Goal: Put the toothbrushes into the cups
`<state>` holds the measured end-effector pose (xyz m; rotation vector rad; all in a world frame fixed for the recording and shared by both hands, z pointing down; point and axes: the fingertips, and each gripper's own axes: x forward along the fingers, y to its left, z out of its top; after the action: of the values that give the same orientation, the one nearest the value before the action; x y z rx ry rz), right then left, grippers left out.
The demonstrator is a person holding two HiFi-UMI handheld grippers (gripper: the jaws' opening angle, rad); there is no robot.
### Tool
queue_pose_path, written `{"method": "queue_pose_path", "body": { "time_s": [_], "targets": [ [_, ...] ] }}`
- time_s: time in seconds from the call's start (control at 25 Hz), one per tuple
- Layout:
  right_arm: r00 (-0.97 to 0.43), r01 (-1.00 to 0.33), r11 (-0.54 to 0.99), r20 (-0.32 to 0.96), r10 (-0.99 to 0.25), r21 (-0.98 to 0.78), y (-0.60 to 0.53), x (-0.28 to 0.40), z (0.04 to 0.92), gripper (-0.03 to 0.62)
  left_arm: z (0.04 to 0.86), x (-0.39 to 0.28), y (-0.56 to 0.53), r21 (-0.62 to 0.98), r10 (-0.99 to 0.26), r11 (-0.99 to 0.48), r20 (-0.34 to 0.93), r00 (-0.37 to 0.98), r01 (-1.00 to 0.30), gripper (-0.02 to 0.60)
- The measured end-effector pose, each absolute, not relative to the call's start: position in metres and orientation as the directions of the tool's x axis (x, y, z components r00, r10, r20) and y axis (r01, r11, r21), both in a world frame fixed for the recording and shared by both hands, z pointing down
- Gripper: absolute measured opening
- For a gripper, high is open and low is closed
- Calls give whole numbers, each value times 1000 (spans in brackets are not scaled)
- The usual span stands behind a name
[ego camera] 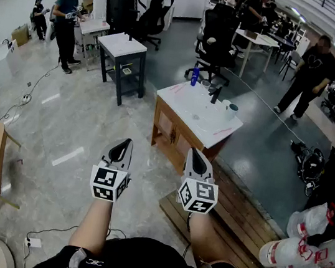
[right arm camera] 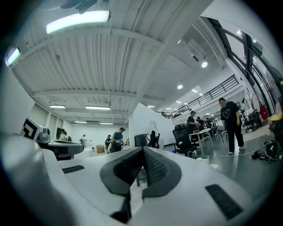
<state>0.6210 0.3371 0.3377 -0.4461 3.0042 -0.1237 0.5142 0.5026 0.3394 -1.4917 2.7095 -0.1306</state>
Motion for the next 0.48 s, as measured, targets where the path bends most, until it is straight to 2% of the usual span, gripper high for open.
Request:
{"method": "queue_pose_path", "body": {
  "time_s": [0.2, 0.48],
  "targets": [
    [-954, -280, 956, -83, -287, -90, 324, 635, 342, 14, 342, 537, 481, -151, -844, 529, 9, -537, -835, 12],
    [-957, -278, 955, -63, -285, -102, 313, 634, 349, 15, 345, 547, 459, -106, -864, 498, 19, -503, -861, 12]
  ]
}}
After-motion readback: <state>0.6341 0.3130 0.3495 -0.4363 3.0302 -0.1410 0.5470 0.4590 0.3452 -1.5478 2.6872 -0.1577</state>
